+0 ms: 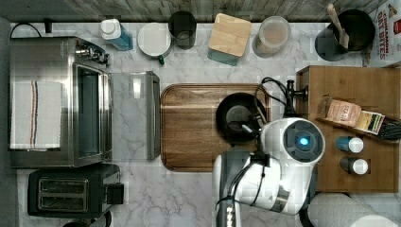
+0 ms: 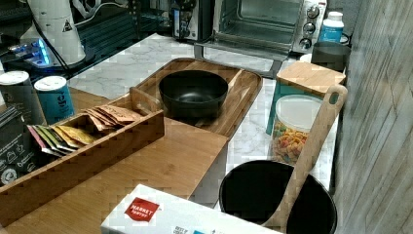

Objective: Pick up the bowl.

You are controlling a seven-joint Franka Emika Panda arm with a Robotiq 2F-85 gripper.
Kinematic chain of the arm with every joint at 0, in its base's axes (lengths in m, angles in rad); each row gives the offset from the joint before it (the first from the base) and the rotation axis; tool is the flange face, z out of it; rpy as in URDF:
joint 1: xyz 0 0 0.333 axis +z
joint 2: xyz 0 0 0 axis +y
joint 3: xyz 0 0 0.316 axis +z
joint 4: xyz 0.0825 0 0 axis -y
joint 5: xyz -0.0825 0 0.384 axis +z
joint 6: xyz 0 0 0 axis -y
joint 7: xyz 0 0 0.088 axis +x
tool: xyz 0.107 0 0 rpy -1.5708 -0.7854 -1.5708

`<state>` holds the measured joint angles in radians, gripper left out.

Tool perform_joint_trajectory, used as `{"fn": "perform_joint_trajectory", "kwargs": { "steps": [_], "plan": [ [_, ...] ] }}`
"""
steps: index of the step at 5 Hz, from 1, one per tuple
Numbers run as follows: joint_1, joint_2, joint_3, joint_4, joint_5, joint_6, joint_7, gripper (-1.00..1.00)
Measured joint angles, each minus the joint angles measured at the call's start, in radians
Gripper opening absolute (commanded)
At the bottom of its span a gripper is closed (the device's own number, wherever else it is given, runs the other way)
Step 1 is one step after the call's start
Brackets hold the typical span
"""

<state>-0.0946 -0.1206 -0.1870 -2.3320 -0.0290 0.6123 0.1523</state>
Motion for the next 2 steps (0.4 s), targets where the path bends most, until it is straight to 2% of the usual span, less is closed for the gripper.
{"fn": "perform_joint_trajectory", "kwargs": {
  "steps": [2],
  "plan": [
    [-0.046,0.207,-0.035,0.029,0.152,0.101,-0.244,1.0]
  ]
}}
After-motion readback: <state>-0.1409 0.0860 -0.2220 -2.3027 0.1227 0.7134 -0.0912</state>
